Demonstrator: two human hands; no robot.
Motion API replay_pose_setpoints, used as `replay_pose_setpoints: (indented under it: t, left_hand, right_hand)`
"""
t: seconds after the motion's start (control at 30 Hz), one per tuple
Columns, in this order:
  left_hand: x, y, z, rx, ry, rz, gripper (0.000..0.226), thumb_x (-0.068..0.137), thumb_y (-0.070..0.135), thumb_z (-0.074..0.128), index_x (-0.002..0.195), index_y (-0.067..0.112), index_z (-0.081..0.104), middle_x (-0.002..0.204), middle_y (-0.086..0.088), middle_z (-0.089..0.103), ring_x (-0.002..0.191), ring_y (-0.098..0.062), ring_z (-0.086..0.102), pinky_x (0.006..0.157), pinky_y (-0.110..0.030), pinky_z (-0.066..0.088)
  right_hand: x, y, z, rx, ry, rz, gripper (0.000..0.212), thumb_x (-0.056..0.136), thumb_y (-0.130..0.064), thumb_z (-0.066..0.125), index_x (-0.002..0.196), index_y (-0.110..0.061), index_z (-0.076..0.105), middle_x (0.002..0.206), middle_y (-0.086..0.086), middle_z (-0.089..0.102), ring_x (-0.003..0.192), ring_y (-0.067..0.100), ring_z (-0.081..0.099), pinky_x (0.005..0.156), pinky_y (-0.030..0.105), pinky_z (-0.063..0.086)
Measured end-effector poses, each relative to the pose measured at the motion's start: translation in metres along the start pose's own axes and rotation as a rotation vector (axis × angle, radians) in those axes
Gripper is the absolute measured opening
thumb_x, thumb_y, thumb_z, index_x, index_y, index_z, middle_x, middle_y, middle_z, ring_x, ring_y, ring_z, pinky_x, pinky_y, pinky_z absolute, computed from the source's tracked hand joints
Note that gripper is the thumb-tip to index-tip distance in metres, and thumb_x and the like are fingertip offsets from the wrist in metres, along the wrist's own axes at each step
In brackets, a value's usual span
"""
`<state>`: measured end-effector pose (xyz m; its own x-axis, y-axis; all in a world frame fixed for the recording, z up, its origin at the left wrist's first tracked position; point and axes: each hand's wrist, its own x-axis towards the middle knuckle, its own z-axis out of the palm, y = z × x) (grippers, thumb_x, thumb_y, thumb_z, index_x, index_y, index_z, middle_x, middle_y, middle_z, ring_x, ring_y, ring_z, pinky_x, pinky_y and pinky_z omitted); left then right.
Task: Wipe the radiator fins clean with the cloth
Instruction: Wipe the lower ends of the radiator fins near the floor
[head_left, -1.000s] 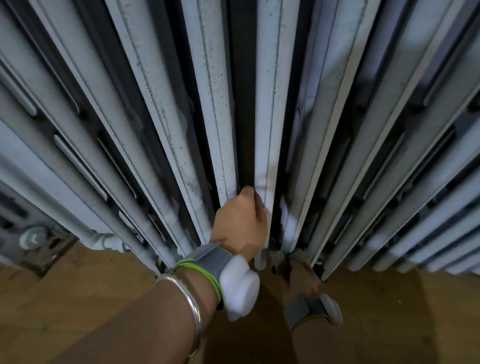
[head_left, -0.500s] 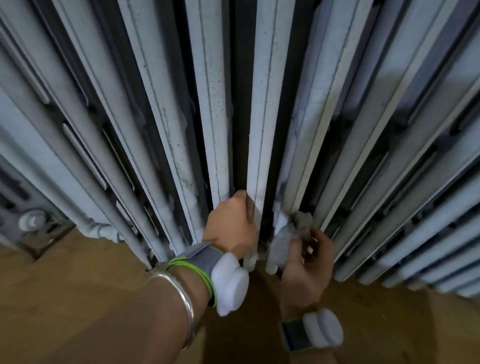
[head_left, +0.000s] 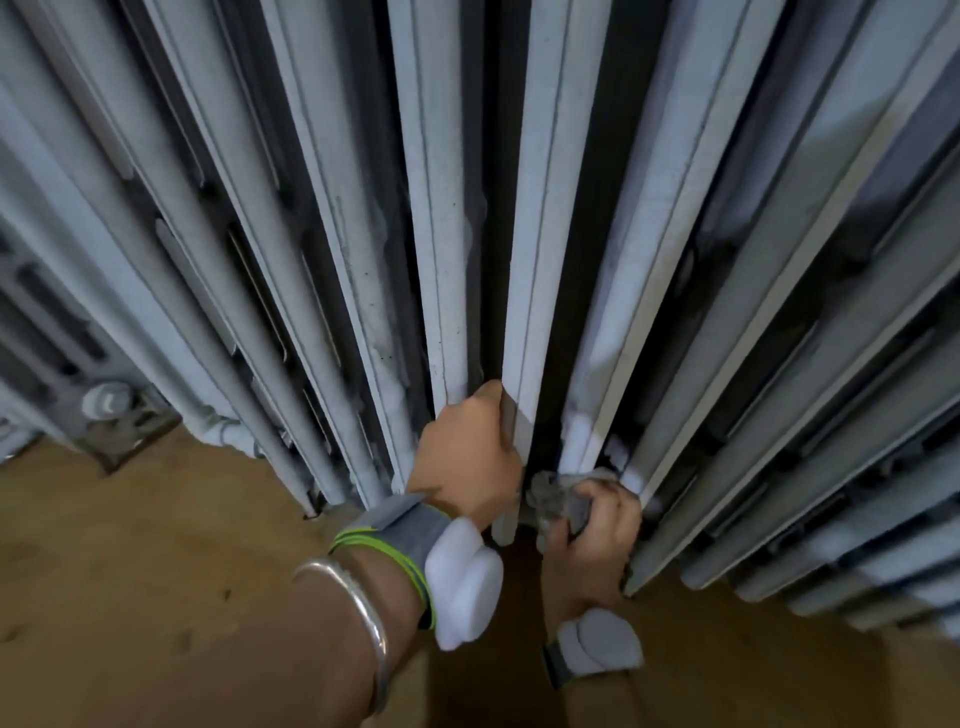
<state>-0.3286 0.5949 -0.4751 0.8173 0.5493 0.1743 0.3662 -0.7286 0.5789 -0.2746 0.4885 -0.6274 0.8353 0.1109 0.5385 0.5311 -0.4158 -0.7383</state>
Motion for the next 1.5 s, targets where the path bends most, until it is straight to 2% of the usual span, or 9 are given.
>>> replay_pose_setpoints:
  t: [0.23,0.4,0.57,0.73,0.9,1.07,1.2,1.33,1.5]
  left_hand:
    - [-0.001,0.0,0.005,-0.002,0.054,0.015,0.013,0.089,0.006,0.039,0.091,0.009,0.051,0.08,-0.011,0.062,0.076,-0.033,0.058,0.071,-0.046,0.05]
    - [-0.001,0.002,0.005,0.014,0.077,0.029,0.016,0.092,0.013,0.037,0.091,0.01,0.052,0.081,-0.012,0.061,0.076,-0.036,0.058,0.07,-0.046,0.05]
    - [0.0,0.002,0.005,0.058,0.042,0.001,0.013,0.09,0.009,0.039,0.083,0.008,0.05,0.084,-0.015,0.062,0.08,-0.037,0.059,0.071,-0.046,0.051]
    - [-0.004,0.008,0.001,0.317,-0.176,-0.134,0.018,0.089,0.017,0.045,0.09,0.009,0.061,0.093,-0.011,0.063,0.091,-0.032,0.061,0.073,-0.036,0.05]
    - [-0.008,0.014,0.012,0.301,-0.286,-0.041,0.023,0.094,0.02,0.045,0.094,0.008,0.064,0.098,-0.01,0.066,0.088,-0.028,0.063,0.075,-0.037,0.052]
    - [-0.005,0.022,0.018,0.021,-0.313,-0.011,0.037,0.097,0.023,0.048,0.132,0.015,0.052,0.129,-0.004,0.059,0.12,-0.021,0.054,0.1,-0.036,0.044]
    - [-0.003,0.023,0.029,-0.072,-0.275,0.027,0.026,0.094,0.019,0.049,0.115,0.009,0.059,0.113,-0.007,0.066,0.109,-0.023,0.06,0.092,-0.042,0.05]
    - [0.0,0.02,0.037,-0.118,-0.256,0.007,0.02,0.091,0.028,0.054,0.095,0.01,0.062,0.101,-0.005,0.069,0.099,-0.023,0.064,0.086,-0.042,0.053]
    - [0.003,0.019,0.04,-0.106,-0.254,0.021,0.022,0.088,0.031,0.058,0.094,0.011,0.063,0.098,-0.002,0.07,0.095,-0.02,0.065,0.086,-0.04,0.054]
  right_hand:
    - [-0.032,0.038,0.005,-0.225,-0.214,0.046,0.034,0.076,-0.01,0.069,0.107,-0.007,0.056,0.115,0.015,0.05,0.099,0.036,0.053,0.073,0.046,0.054]
    - [-0.041,0.055,-0.002,-0.293,-0.482,0.351,0.046,0.093,-0.033,0.058,0.135,-0.022,0.044,0.142,0.009,0.044,0.122,0.033,0.047,0.101,0.04,0.04]
    - [-0.031,0.027,-0.024,-0.003,-0.203,0.247,0.024,0.087,-0.024,0.059,0.11,-0.018,0.053,0.11,0.01,0.055,0.097,0.025,0.055,0.079,0.026,0.043]
    - [0.002,-0.016,-0.055,0.07,0.036,0.164,0.022,0.078,-0.005,0.063,0.095,-0.016,0.053,0.104,0.011,0.052,0.099,0.023,0.051,0.083,0.024,0.037]
    - [0.035,-0.026,-0.068,0.12,0.267,-0.061,0.023,0.085,-0.017,0.054,0.102,-0.002,0.056,0.102,0.018,0.051,0.099,0.022,0.049,0.089,0.024,0.039]
    - [0.048,-0.013,-0.057,0.021,0.239,-0.088,0.023,0.086,-0.015,0.055,0.106,-0.003,0.055,0.105,0.019,0.05,0.102,0.031,0.049,0.093,0.032,0.04]
    - [0.037,0.002,-0.052,0.026,0.188,-0.082,0.023,0.085,-0.015,0.054,0.105,-0.005,0.055,0.106,0.015,0.049,0.102,0.032,0.05,0.092,0.036,0.041]
    - [0.021,0.017,-0.039,0.056,0.111,0.175,0.027,0.075,-0.015,0.051,0.099,-0.005,0.056,0.108,0.016,0.05,0.1,0.037,0.051,0.086,0.036,0.041]
    - [-0.002,0.044,-0.036,-0.009,-0.014,0.076,0.022,0.076,-0.004,0.069,0.094,-0.002,0.056,0.1,0.013,0.052,0.092,0.028,0.052,0.081,0.038,0.048]
